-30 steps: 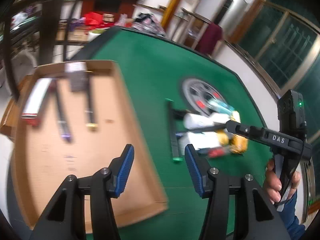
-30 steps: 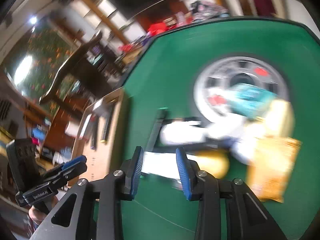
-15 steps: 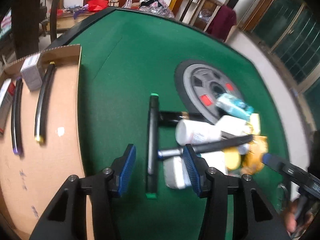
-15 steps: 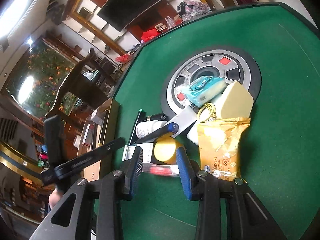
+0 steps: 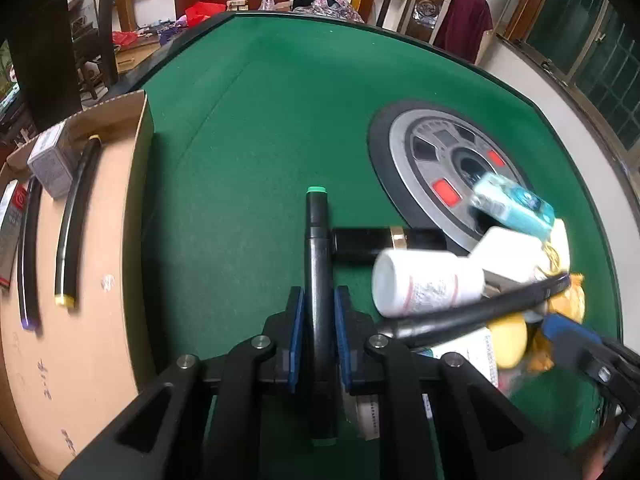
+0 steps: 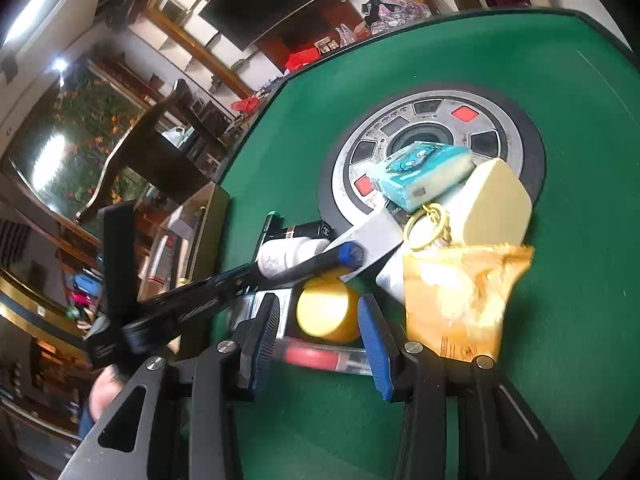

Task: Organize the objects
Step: 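Grasp a green-capped marker with the left gripper while the right grasps the red-capped tube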

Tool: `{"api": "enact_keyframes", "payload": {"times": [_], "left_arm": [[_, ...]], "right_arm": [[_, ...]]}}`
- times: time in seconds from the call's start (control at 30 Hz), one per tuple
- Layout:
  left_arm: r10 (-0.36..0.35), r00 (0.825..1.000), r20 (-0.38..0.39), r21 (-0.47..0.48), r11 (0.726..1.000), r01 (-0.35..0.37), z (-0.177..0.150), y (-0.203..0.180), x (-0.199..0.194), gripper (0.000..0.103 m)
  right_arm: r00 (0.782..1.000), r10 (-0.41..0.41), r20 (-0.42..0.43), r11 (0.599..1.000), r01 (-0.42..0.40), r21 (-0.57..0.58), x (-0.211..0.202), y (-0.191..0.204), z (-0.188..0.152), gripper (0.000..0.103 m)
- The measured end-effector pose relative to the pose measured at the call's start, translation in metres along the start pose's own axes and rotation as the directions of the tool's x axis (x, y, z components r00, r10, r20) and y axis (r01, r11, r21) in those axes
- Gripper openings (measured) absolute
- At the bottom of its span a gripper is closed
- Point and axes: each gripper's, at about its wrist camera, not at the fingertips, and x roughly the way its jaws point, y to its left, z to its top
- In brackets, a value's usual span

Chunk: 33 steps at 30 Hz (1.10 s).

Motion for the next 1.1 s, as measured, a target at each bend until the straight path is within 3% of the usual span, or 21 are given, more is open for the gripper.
{"api": "enact_keyframes", "payload": {"times": [0.2,0.27,0.33,0.43,0.53,0.63,0.7,0.73,0.77,0.8,0.9,1.1], "left_arm": [[-0.007,1.000,0.018,0.028,1.000,0.007,-0.013,-0.010,-0.005,0.015],[0.004,1.000,0.020,0.040,0.999,-0.005,-0.014,-0.011,-0.006,0.015],[0.007,1.000,0.018,0.030,1.000,-0.007,-0.013,-0.008,-0.006,0.014],[0.009,1.000,0.013,0.028,1.000,-0.009,-0.009,-0.008,-0.001,0.015],[0.017,1.000,0.002,0.031,0.999,-0.017,-0.003,-0.008,0.003,0.015],[0.047,0.999,0.013,0.060,0.997,-0.047,0.000,-0.012,0.005,0.014],[0.060,0.998,0.036,0.076,0.995,-0.063,-0.004,-0.014,0.005,0.014],[0.059,0.997,0.042,0.073,0.995,-0.062,-0.006,-0.013,0.003,0.014],[0.056,0.997,0.044,0.062,0.996,-0.059,-0.008,-0.012,0.002,0.014],[0.052,0.998,0.047,0.049,0.997,-0.054,-0.011,-0.010,0.000,0.014],[0.026,0.998,0.061,0.042,0.999,-0.029,-0.027,-0.012,-0.007,0.014],[-0.013,0.995,0.103,0.027,1.000,0.011,-0.057,-0.012,-0.028,0.014]], "right_arm": [[0.995,-0.012,-0.104,0.998,0.006,-0.062,0.019,0.002,-0.004,0.051],[0.982,0.045,-0.186,0.995,-0.060,-0.076,0.021,0.005,-0.011,0.059],[0.956,0.034,-0.291,0.987,-0.079,-0.141,0.027,0.014,-0.023,0.062],[0.966,-0.082,-0.245,0.960,0.010,-0.280,0.023,0.033,-0.031,0.063],[0.965,-0.092,-0.246,0.939,0.001,-0.345,0.023,0.042,-0.038,0.065],[0.958,-0.180,-0.225,0.902,0.070,-0.425,0.029,0.049,-0.048,0.065],[0.954,-0.223,-0.201,0.858,0.094,-0.506,0.029,0.058,-0.060,0.057],[0.948,-0.253,-0.190,0.833,0.113,-0.542,0.029,0.063,-0.065,0.033],[0.937,-0.317,-0.149,0.784,0.170,-0.597,0.030,0.069,-0.072,0.017],[0.931,-0.342,-0.129,0.766,0.196,-0.612,0.029,0.071,-0.075,0.015],[0.932,-0.331,-0.146,0.793,0.191,-0.579,0.024,0.069,-0.073,0.014],[0.956,-0.266,-0.124,0.836,0.164,-0.523,0.010,0.077,-0.069,0.014]]}}
